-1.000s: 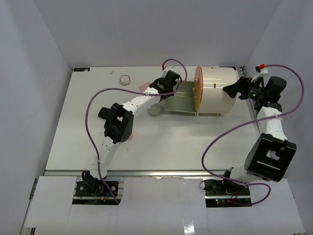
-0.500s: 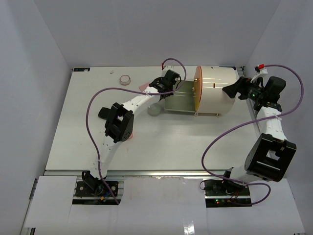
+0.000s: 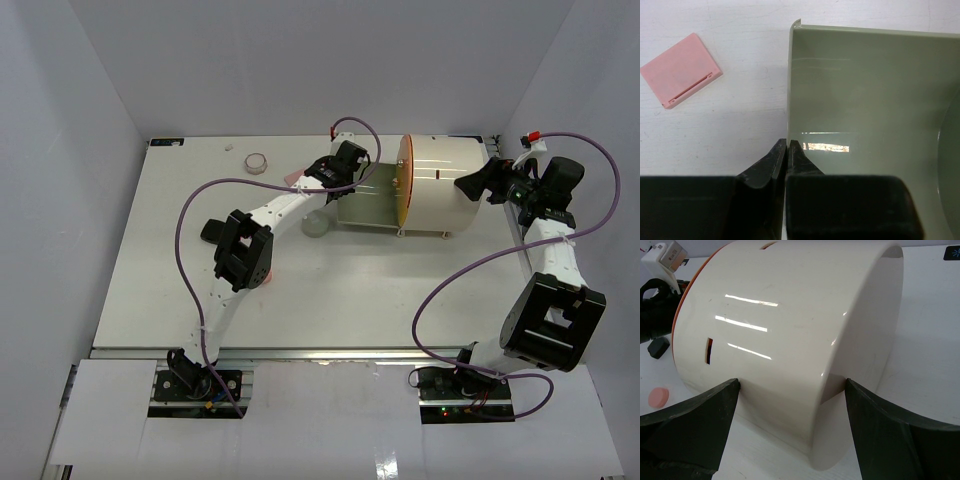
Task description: Organize the makeup
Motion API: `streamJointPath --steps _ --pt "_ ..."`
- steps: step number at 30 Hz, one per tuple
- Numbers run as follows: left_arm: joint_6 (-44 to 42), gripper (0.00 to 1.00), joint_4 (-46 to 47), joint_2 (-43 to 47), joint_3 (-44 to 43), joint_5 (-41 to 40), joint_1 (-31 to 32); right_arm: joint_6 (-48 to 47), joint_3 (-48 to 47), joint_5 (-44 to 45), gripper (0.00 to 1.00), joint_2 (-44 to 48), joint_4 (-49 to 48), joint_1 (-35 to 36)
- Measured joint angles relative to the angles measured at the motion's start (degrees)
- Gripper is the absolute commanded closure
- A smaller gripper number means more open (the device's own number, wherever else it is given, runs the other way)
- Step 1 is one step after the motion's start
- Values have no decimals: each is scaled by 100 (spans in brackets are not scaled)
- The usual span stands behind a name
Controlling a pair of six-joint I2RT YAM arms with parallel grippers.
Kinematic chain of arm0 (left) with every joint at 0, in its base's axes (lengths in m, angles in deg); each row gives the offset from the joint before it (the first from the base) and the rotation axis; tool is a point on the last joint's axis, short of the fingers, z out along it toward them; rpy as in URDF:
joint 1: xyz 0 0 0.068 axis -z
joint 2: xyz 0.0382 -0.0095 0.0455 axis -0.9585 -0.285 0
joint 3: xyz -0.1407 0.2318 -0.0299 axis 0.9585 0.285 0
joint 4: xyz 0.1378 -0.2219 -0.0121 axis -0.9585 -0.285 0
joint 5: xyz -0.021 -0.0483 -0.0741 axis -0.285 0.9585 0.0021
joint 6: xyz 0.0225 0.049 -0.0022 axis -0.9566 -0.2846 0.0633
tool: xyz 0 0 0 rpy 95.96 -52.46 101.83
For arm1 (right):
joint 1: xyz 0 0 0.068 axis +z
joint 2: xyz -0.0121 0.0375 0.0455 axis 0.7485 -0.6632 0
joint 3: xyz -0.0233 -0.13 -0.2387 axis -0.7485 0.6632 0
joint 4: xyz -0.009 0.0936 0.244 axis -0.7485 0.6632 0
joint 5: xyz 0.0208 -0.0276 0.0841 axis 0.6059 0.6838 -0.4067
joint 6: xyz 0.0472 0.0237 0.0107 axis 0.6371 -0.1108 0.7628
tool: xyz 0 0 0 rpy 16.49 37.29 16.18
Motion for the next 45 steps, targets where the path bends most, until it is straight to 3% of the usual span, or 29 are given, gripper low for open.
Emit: streamJointPath --steps 22,45 --pt "84 97 -163 -91 -174 889 -264 -4 21 2 10 13 -2 2" --pt "154 99 -258 -358 -437 1087 -337 -11 45 63 10 41 -3 31"
